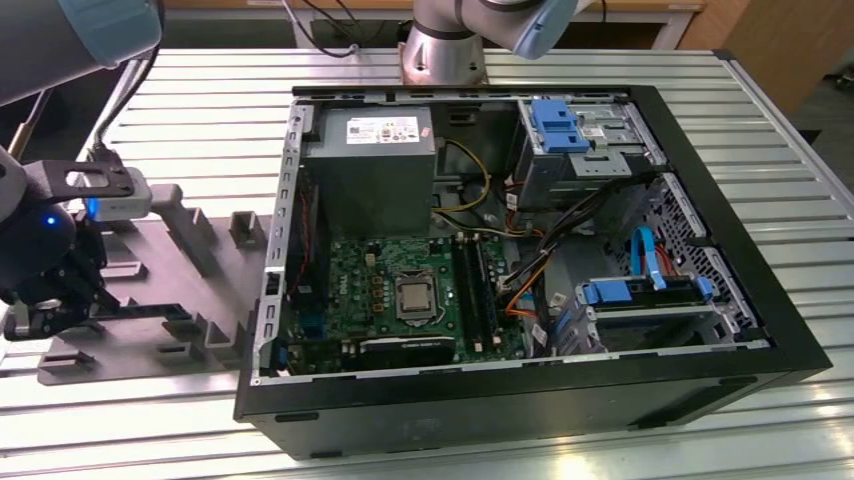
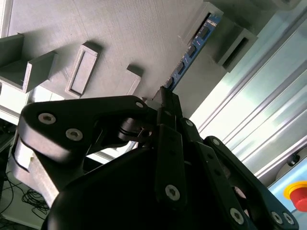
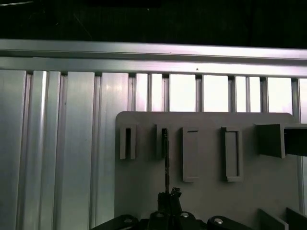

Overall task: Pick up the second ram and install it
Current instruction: 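Pick up the second ram and move it above second insertion slot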

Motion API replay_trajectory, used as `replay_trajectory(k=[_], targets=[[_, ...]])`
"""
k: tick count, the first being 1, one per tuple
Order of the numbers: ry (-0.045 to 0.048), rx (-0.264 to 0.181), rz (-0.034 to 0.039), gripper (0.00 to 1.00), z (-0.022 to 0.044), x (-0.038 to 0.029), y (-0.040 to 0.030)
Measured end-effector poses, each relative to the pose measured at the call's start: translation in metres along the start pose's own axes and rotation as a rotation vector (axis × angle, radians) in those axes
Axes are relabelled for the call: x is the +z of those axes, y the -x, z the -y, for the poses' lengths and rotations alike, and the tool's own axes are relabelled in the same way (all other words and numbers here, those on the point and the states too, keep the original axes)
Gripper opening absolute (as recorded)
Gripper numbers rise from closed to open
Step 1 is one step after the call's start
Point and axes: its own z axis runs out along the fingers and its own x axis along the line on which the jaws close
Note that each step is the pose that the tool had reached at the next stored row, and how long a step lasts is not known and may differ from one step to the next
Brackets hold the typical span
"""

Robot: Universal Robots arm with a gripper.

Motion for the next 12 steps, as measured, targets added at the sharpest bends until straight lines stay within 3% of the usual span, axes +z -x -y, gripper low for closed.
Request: replay_trajectory(k=[12], targets=[[0.0000, 0.000, 0.0034, 0.11, -0.0003, -0.0064, 0.0004]])
